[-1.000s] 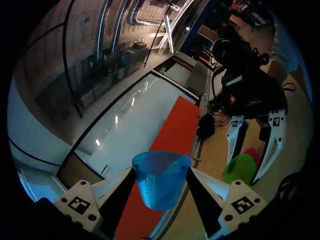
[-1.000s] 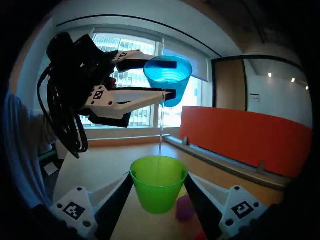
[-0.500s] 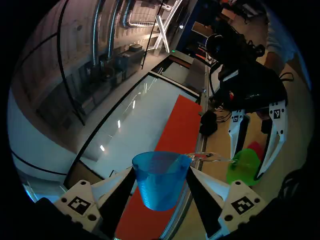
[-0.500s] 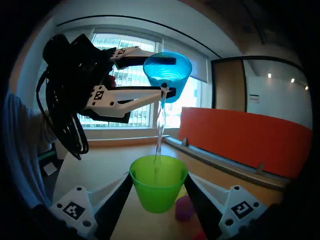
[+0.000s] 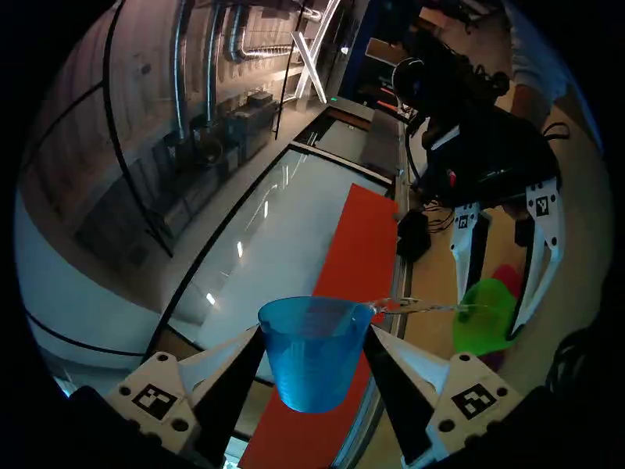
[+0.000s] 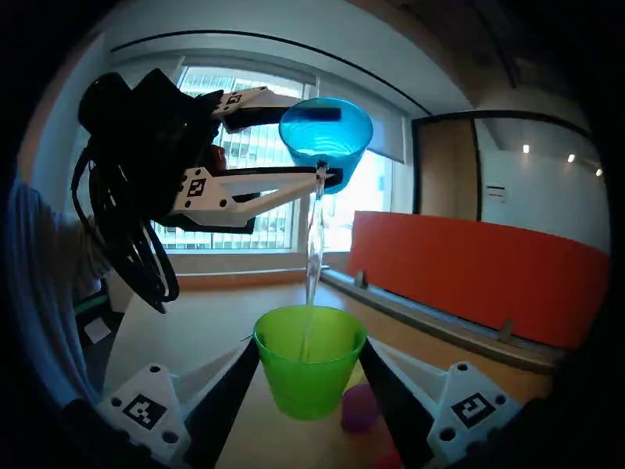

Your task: Pour water

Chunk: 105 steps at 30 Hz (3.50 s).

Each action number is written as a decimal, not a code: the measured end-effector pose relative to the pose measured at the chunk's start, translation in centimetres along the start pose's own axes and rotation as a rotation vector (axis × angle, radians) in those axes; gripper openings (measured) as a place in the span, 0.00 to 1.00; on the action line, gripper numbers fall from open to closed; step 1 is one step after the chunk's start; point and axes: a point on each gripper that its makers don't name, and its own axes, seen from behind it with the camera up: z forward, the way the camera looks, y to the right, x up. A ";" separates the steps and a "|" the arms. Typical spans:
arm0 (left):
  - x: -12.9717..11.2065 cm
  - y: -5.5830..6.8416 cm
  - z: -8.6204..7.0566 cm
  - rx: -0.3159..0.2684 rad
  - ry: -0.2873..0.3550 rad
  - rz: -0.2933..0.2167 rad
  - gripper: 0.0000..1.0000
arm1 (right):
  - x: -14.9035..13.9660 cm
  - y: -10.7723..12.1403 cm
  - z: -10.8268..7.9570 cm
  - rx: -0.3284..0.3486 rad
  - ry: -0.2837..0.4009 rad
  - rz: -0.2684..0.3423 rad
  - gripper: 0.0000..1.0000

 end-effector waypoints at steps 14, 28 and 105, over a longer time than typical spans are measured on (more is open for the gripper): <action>0.3 -0.5 -0.1 0.023 0.001 0.078 0.86 | 0.2 0.1 -0.1 -0.004 0.003 -0.005 0.91; 0.8 -1.2 0.3 0.041 0.011 0.160 0.86 | 0.4 0.3 -0.2 -0.005 0.005 -0.006 0.91; 1.7 -1.4 0.3 0.057 0.020 0.058 0.86 | 1.6 1.2 -0.2 -0.035 0.046 -0.002 0.90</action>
